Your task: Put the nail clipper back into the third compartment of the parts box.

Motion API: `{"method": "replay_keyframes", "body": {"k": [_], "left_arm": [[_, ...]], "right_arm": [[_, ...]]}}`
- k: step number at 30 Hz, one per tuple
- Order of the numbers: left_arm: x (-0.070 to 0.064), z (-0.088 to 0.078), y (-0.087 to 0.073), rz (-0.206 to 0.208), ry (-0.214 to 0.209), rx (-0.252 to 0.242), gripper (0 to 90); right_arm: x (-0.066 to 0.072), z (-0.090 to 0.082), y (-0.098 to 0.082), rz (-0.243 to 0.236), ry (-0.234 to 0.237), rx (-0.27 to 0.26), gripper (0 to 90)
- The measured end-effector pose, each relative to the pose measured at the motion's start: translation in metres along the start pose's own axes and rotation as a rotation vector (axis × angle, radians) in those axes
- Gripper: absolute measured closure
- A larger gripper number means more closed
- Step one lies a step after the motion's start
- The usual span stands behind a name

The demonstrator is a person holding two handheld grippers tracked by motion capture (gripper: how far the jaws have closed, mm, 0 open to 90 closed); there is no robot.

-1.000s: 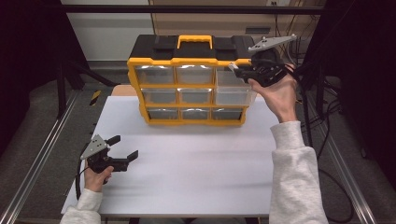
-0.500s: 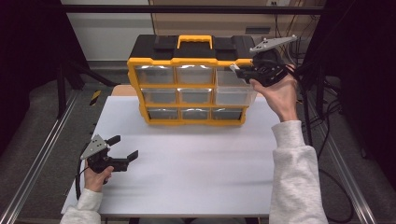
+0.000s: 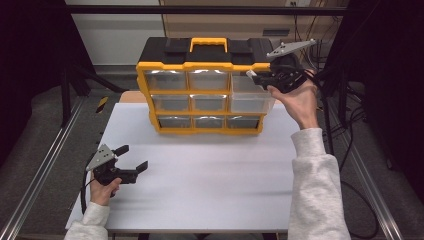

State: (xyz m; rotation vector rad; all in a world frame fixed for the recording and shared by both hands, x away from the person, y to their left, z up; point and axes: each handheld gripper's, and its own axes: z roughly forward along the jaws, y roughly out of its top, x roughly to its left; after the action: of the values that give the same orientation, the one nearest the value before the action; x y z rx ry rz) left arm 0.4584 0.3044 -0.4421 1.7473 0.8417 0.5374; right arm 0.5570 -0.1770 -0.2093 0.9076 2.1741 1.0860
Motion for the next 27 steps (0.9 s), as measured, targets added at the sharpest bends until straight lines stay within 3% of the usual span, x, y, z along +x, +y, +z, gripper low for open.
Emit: {"method": "replay_keyframes", "body": {"k": [27], "left_arm": [[0.0,0.0,0.0,0.0,0.002,0.002,1.7]], "right_arm": [[0.002,0.012,-0.012,-0.012,0.041,0.037,77.0]]}}
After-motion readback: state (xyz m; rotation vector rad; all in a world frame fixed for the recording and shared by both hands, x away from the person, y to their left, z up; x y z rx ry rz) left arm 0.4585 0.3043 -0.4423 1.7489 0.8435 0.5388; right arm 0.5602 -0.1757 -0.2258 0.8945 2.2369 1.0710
